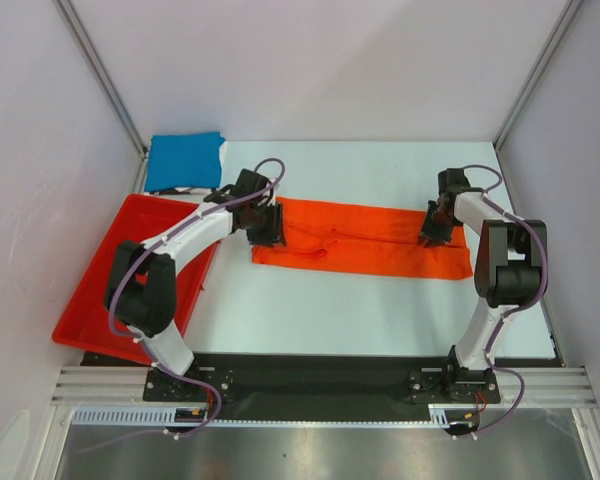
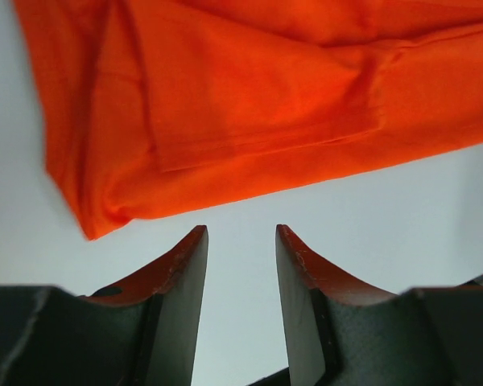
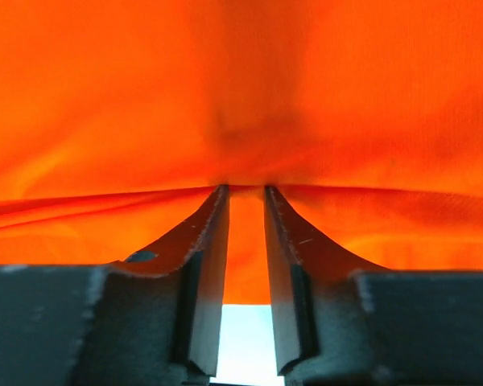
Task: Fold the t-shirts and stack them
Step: Fold the tshirt
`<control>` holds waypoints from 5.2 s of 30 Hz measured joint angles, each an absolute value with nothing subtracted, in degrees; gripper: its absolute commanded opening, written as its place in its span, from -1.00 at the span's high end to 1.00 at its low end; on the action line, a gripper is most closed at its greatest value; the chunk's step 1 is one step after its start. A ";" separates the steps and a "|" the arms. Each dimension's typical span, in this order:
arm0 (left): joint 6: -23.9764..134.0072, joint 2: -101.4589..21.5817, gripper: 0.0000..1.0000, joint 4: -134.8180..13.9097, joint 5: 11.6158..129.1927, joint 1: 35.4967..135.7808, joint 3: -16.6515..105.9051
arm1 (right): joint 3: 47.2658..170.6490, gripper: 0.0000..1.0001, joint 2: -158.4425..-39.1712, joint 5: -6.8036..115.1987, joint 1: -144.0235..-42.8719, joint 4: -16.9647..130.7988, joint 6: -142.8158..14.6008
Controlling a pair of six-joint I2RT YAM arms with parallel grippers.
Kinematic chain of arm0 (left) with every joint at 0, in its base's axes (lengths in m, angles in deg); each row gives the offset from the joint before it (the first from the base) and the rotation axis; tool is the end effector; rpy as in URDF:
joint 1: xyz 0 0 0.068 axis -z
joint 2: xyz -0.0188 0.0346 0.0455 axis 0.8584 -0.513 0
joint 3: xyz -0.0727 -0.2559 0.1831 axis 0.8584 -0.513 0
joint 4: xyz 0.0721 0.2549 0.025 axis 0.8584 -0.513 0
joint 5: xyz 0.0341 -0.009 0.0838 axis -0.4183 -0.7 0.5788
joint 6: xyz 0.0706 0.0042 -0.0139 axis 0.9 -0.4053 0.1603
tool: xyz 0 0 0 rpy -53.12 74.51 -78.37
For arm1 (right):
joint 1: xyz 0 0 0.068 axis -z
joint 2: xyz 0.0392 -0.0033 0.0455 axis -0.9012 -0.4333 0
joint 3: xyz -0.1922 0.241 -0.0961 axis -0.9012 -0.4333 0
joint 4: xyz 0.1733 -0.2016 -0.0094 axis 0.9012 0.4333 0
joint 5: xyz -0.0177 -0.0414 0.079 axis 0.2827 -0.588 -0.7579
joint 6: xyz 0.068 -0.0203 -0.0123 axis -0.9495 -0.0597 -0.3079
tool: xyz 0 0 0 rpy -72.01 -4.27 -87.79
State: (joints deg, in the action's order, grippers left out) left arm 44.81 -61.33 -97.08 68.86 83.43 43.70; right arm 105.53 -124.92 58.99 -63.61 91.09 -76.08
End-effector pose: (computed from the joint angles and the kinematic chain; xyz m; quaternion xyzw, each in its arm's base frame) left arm 0.3376 -0.1635 0.2581 0.0431 0.9619 -0.1766 0.2044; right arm 0.3985 -0.0020 0.1955 0.1623 0.9707 0.0517 0.1696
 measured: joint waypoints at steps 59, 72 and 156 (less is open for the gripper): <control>44.49 -55.75 -0.18 -99.16 63.62 79.43 32.33 | 113.53 -0.78 -123.24 46.27 -56.51 85.18 -70.09; 40.90 -50.51 -0.11 -92.32 61.85 75.39 27.74 | 144.28 -0.74 -148.05 45.59 -68.81 85.45 -56.08; 27.39 -76.34 0.99 -85.39 69.47 72.24 44.97 | 134.77 1.00 -149.56 31.12 -65.10 86.93 -56.10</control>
State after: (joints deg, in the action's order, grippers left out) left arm 27.39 -76.34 -85.39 69.47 72.24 44.97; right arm 134.77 -149.56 31.12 -65.10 86.93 -56.10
